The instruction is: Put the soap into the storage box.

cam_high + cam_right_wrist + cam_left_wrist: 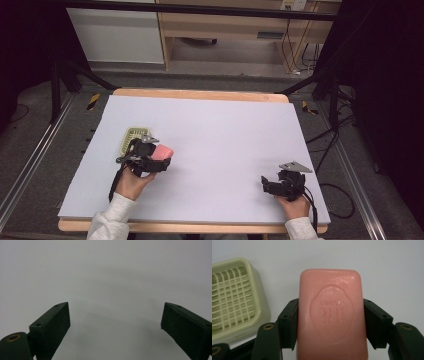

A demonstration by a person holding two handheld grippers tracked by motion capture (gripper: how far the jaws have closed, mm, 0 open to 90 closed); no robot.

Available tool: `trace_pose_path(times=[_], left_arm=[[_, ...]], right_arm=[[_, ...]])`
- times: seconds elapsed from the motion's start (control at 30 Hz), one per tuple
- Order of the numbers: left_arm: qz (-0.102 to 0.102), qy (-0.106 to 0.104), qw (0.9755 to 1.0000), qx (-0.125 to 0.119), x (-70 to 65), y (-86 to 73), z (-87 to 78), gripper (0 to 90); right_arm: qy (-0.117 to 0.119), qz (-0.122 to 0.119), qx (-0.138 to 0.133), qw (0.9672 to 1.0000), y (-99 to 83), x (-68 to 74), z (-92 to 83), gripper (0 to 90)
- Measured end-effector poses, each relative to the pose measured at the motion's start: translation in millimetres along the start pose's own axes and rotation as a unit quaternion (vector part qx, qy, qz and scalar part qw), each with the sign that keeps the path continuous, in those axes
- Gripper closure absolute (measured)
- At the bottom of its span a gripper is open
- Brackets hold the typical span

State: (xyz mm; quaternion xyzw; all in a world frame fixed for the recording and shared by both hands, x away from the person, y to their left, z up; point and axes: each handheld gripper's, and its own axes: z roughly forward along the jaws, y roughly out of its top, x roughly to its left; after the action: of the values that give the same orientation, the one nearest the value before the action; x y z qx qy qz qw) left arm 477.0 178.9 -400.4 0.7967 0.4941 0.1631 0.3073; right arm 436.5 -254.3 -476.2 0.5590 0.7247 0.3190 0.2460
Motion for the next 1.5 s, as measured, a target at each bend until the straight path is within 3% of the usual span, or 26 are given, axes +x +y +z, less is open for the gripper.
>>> trace_pose_path(times=[0.93,1.5], left_arm=[[-0.046,0.032,0.9982,-0.021,45.5,1.6,-12.4,37.2],[-0.074,0.070,0.9947,-0.009,74.8,5.8,3.7,37.2]], right_arm=[[0.000,-0.011,0.002,0.9999,0.7,2.6,0.5,9.0],[0.000,-0.014,0.004,0.9999,1.3,3.8,2.0,9.1]])
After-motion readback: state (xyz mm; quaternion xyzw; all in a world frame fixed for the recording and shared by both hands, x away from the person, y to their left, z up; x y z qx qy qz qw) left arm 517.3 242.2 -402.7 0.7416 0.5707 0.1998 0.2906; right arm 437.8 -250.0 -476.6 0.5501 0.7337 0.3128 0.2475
